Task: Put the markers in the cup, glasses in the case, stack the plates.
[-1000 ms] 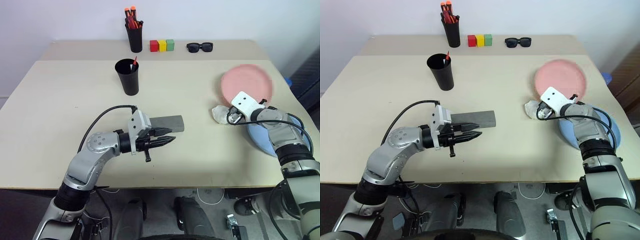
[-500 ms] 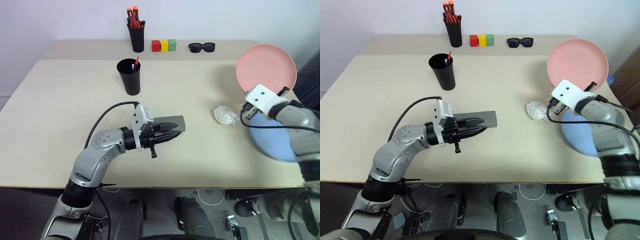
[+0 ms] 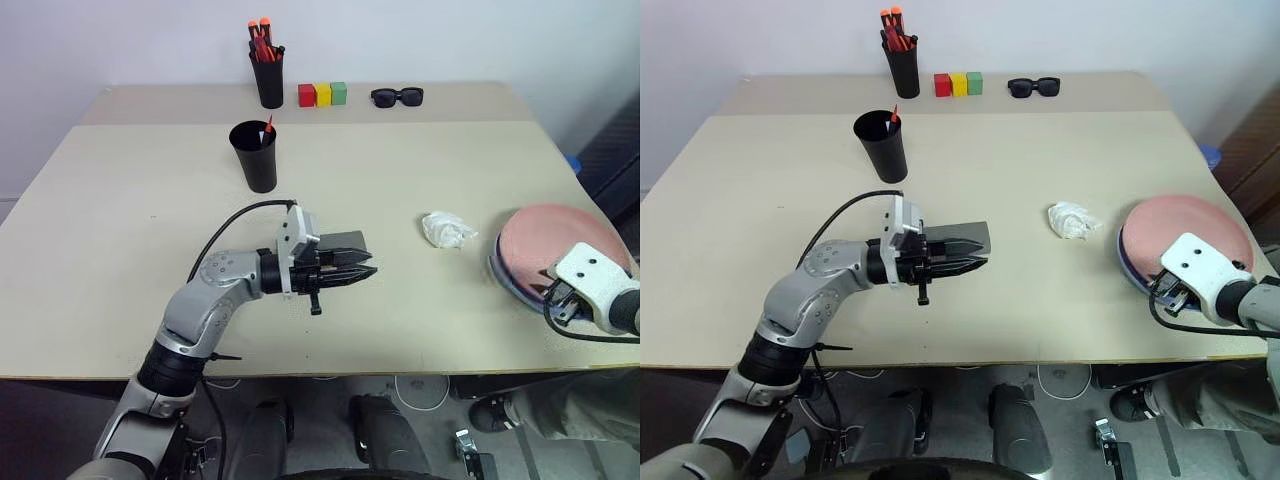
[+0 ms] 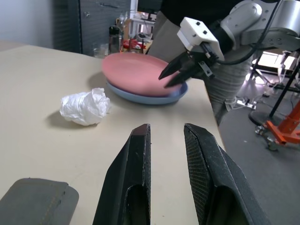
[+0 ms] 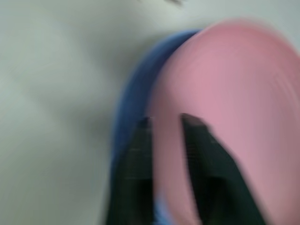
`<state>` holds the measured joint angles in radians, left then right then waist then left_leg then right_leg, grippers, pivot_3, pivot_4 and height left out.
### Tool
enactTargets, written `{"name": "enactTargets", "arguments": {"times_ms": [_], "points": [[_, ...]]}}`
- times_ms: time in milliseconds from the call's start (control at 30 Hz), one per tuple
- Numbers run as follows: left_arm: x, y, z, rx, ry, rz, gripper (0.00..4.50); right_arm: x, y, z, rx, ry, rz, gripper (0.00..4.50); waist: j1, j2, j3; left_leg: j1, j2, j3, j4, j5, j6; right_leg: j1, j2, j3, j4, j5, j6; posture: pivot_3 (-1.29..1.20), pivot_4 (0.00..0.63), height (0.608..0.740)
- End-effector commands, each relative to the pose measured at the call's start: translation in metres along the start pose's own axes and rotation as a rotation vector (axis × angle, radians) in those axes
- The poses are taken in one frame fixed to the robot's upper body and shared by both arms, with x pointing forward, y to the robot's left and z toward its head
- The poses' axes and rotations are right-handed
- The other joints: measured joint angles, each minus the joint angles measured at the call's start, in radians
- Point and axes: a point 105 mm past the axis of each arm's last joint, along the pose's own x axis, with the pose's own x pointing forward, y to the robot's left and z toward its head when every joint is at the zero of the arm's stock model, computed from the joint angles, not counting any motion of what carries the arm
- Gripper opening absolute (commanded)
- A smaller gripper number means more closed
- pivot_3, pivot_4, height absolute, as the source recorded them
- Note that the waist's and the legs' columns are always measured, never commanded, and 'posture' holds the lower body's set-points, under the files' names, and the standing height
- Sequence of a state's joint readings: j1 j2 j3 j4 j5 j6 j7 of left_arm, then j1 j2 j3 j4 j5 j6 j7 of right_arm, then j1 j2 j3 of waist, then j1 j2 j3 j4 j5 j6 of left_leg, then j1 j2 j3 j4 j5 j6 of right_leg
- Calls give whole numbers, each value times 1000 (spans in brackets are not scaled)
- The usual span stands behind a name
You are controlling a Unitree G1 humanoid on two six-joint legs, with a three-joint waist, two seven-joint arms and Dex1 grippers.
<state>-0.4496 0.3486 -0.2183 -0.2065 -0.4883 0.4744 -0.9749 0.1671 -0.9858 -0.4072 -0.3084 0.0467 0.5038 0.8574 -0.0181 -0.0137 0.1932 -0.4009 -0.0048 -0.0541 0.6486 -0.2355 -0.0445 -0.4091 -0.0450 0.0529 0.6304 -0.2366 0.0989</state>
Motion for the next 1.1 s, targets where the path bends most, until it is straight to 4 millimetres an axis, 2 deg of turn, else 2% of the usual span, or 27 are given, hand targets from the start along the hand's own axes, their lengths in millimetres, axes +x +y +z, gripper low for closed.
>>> {"name": "enactTargets", "arguments": {"times_ms": [33,67,233,333,467,633,733,900,1033,1100], "points": [[1,-1,9,41,-17,-18,1094,-7,-14,27,-33,-84,-75,2903,1,0,0,0,0,0,0,0,0,0,0,0,0,0,0,0,150,740],[1,-1,9,41,-17,-19,1094,-7,-15,33,-39,-104,-84,3357,0,0,0,0,0,0,0,0,0,0,0,0,0,0,0,0,150,740],[0,-3,5,37,-7,-17,1094,7,-10,75,12,-271,-68,3357,0,0,0,0,0,-1,0,0,0,0,0,0,0,0,0,0,150,740],[0,-3,5,41,-5,-4,1094,30,-1,90,16,-311,-56,3357,2,0,0,-1,0,-1,0,0,0,0,0,0,0,0,0,0,150,740],[-5,1,2,41,8,33,1094,67,3,92,41,-302,-87,3357,4,0,0,-1,0,-1,0,0,0,0,0,0,-1,0,0,0,150,740],[-16,5,-9,80,60,96,1094,101,8,75,53,-233,-103,3357,4,0,0,-2,0,-1,0,0,0,-1,0,0,-1,0,0,0,150,740],[-19,8,-11,87,62,134,1094,108,3,68,39,-205,-142,2558,4,0,0,-2,0,-1,-1,0,0,-1,-1,0,0,0,0,0,150,740],[-18,5,-14,87,65,143,1094,97,-6,75,39,-241,-173,41,3,0,0,-2,0,-1,0,0,0,-1,0,0,0,0,0,0,150,740],[-14,1,-19,90,71,121,1094,71,-25,74,37,-243,-243,41,6,0,0,-2,0,-1,0,0,0,-1,0,0,0,0,0,0,150,740],[-10,0,-21,90,69,96,1094,47,-41,65,71,-226,-298,41,11,0,0,-2,0,-1,0,0,0,-1,-1,0,-1,0,0,0,150,740]]}}
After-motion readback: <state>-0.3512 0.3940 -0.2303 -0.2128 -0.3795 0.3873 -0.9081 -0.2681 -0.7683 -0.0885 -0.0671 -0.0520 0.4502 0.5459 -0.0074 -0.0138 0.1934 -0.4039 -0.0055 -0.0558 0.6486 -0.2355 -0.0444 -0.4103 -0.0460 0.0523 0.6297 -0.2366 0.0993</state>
